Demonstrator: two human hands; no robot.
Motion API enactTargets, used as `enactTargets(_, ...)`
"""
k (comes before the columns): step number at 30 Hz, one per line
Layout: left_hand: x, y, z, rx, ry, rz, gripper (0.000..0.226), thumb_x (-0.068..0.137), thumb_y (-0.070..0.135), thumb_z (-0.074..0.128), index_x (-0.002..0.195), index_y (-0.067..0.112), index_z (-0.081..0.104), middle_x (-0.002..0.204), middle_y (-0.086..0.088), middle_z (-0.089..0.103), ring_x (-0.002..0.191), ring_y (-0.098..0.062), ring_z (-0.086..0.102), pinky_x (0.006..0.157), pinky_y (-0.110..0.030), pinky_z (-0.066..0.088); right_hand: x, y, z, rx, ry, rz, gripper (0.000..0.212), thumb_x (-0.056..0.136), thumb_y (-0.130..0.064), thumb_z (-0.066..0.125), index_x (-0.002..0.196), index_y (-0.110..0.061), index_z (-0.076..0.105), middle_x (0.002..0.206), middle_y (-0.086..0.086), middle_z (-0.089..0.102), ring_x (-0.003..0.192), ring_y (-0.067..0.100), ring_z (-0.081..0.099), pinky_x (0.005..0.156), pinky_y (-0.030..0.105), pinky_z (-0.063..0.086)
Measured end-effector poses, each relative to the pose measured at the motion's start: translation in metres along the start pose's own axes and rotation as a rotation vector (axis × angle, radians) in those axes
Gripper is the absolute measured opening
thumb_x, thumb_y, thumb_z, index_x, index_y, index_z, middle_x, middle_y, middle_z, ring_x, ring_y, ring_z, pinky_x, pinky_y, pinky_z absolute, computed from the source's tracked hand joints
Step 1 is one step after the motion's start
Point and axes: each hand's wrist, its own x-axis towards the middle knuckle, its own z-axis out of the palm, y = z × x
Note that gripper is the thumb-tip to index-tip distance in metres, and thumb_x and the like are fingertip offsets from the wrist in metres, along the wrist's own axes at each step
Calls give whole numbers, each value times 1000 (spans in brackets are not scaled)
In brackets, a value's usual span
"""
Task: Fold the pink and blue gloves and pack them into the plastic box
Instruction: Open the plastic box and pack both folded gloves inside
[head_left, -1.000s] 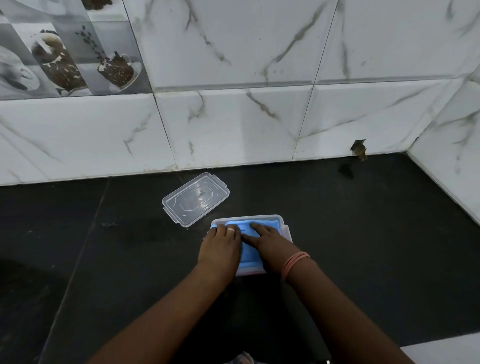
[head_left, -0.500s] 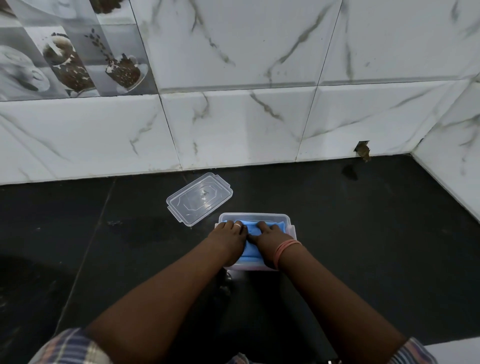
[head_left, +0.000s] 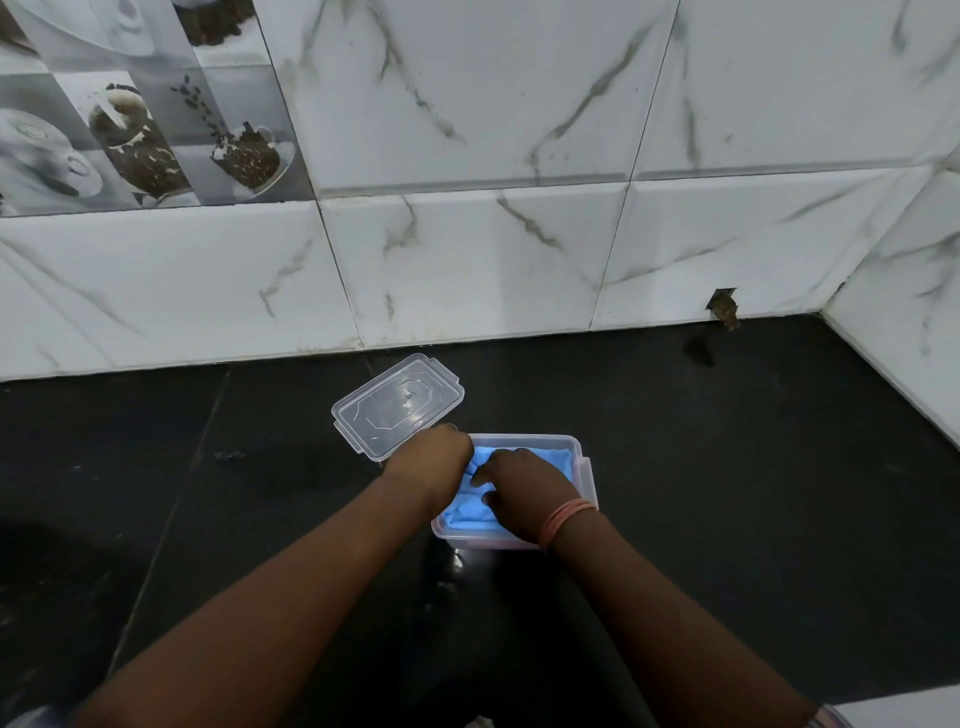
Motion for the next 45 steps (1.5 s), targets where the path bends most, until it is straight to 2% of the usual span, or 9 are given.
enactTargets(5, 4, 28, 15, 105, 5, 10, 24, 96, 17, 59, 118, 16, 71, 123, -10, 64, 117, -32, 63, 89, -38, 53, 2, 12, 14, 56, -26, 72, 27, 89, -31, 68, 115, -27, 72, 120, 0, 69, 117, 22, 58, 102, 38, 47)
enactTargets(10, 11, 37, 26, 180, 12, 20, 23, 95, 23, 58, 112, 18, 74, 115, -7, 71, 111, -30, 64, 85, -34, 51, -1, 13, 16, 36, 22, 69, 25, 88, -38, 67, 105, -21, 71, 116, 1, 68, 112, 24, 57, 95, 40, 48)
enactTargets(19, 17, 33, 10, 98, 21, -36, 24, 97, 12, 57, 119, 13, 67, 124, -10, 66, 116, -31, 66, 91, -38, 53, -8, 29, 0, 108, 49, 48, 35, 88, -30, 71, 122, -28, 68, 125, 1, 63, 117, 24, 57, 99, 39, 47)
enactTargets(22, 18, 30, 2, 80, 48, 7, 26, 91, 4, 63, 116, 9, 66, 121, -13, 62, 111, -33, 67, 90, -40, 54, -9, 39, -9, 34, -20, 96, 58, 80, -33, 80, 133, -26, 59, 130, 6, 54, 121, 28, 53, 96, 40, 48)
enactTargets(25, 20, 33, 9, 96, -18, 44, 32, 95, 5, 60, 127, 9, 63, 130, -12, 55, 121, -33, 62, 98, -40, 51, -6, 37, -8, -119, -136, 121, 79, 75, -34, 84, 143, -23, 46, 138, 12, 43, 125, 35, 48, 100, 46, 48)
enactTargets(30, 19, 36, 33, 40, -104, 18, 38, 103, 5, 45, 140, 5, 53, 140, -14, 49, 128, -34, 57, 100, -45, 50, 2, 28, 6, -212, -133, 145, 60, 91, -23, 65, 146, -23, 41, 149, 17, 30, 128, 39, 42, 105, 46, 40)
enactTargets(36, 20, 41, 42, -3, -109, 7, 41, 105, 9, 48, 145, 4, 49, 147, -15, 43, 129, -30, 57, 104, -39, 49, 2, 29, 10, -177, -111, 161, 57, 96, -21, 59, 149, -24, 37, 157, 18, 20, 137, 40, 33, 108, 48, 41)
enactTargets(42, 22, 28, 29, 13, -133, 74, 37, 101, 8, 50, 137, 6, 56, 138, -16, 54, 123, -32, 62, 103, -41, 50, -1, 25, -4, -174, -128, 141, 50, 88, -17, 64, 137, -21, 52, 143, 14, 42, 124, 35, 52, 98, 43, 48)
enactTargets(45, 38, 6, 1, -157, 55, 10, 29, 92, 7, 55, 113, 13, 74, 112, -14, 69, 104, -33, 71, 90, -42, 58, 22, 24, -30, -31, -56, 104, 33, 85, -10, 58, 116, -19, 65, 121, 8, 65, 111, 31, 64, 93, 40, 54)
